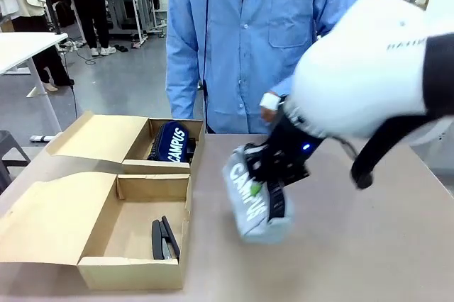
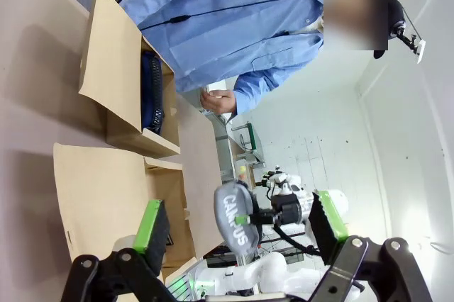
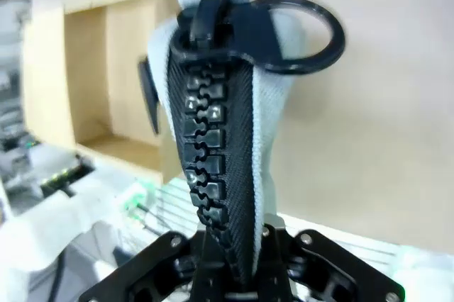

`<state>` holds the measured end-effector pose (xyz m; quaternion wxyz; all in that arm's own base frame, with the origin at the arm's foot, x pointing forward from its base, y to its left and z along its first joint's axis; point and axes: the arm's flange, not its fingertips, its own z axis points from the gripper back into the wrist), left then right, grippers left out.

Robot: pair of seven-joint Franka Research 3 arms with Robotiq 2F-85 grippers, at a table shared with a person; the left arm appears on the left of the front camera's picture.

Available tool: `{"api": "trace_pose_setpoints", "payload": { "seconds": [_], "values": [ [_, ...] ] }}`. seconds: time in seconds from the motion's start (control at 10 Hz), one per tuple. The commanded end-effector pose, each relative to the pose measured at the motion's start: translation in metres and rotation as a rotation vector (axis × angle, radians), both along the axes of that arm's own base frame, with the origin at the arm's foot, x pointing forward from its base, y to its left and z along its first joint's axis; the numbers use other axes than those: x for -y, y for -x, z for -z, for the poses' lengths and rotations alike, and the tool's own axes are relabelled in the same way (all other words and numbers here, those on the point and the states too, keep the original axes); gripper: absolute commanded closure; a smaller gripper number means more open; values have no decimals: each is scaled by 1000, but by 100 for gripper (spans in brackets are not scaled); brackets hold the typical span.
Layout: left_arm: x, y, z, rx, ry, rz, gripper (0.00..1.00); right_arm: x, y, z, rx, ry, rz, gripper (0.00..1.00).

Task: Place items inside the box.
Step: Pick up a Pencil pouch or Stapler and place it inside the Mailer Box closest to the robot.

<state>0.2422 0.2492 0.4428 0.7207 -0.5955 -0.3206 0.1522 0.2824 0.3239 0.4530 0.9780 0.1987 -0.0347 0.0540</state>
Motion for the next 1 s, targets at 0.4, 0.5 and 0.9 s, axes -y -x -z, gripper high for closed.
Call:
{"api": "trace_pose_setpoints", "payload": {
  "seconds": [0.4, 0.5, 0.9],
  "values": [
    [1, 0, -1, 29, 5, -1, 0, -9, 15, 17, -29, 35, 35, 95],
    [1, 0, -1, 29, 5, -1, 0, -1, 19, 16, -12, 24, 73, 95],
    [1, 0, -1, 29, 5, -1, 0, 128, 66, 1, 22, -254, 219, 95]
  ]
}}
